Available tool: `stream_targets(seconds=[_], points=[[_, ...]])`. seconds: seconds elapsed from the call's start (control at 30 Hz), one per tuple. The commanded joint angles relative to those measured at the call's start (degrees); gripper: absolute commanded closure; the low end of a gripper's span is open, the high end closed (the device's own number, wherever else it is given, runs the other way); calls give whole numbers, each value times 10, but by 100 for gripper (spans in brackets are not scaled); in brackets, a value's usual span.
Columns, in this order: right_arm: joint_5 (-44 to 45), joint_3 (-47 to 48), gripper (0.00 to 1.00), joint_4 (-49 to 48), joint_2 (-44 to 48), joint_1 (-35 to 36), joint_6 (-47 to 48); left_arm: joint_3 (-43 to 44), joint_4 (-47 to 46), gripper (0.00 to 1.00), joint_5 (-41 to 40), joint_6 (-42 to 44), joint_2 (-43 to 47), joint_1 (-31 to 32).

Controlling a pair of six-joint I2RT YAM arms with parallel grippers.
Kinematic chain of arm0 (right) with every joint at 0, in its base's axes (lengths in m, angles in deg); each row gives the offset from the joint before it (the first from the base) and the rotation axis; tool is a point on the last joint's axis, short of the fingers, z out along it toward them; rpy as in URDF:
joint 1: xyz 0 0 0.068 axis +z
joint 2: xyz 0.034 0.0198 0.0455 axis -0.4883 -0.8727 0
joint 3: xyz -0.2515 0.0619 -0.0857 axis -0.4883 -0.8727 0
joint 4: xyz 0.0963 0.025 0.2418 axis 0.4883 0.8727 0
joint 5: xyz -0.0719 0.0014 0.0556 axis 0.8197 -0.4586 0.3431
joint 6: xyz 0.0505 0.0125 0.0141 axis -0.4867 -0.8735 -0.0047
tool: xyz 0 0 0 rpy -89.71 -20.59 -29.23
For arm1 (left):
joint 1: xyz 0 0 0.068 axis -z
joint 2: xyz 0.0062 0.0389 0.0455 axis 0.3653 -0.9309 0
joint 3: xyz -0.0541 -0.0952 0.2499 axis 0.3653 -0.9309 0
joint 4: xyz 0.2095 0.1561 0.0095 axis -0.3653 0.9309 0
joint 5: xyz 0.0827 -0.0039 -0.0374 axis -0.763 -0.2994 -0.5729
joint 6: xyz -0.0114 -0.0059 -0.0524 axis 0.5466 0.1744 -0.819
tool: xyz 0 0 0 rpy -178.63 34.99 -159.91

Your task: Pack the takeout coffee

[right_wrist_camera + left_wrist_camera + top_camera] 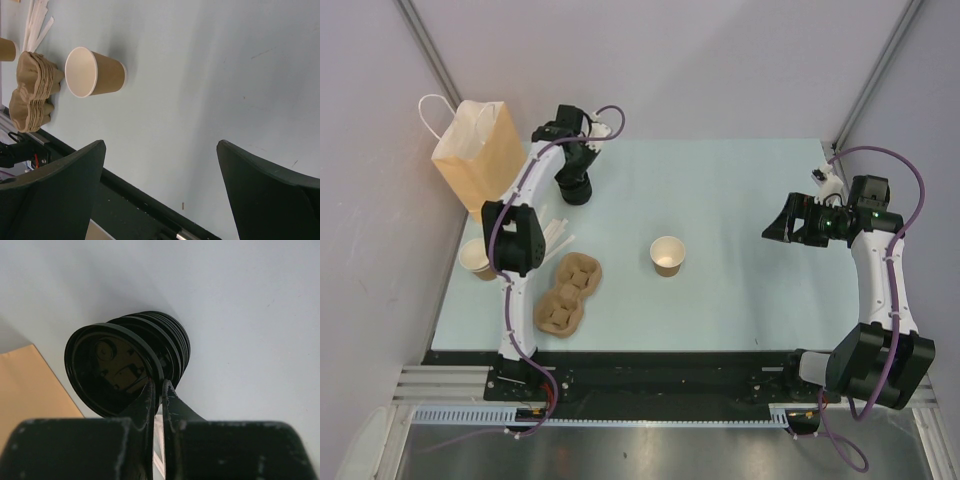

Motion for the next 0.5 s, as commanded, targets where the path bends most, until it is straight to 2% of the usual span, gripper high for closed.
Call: stream_targets(seconds=[0.0, 0.13, 0.27, 0.37, 0.47], points=[[-10, 3, 0, -12, 9, -2, 2, 37, 12, 99, -6, 14, 44, -3], [-12, 3, 0, -13, 18, -1, 1, 47, 27, 100, 3, 8, 66, -3], [-19, 3, 0, -14, 30, -2, -1, 77, 66, 100, 59, -8, 109, 2], [-42, 19, 0, -1, 29, 0, 7, 65, 74, 100, 138, -28, 174, 5], [-77, 49, 0, 5, 37, 1, 12, 37, 81, 100, 262, -71, 245, 5]])
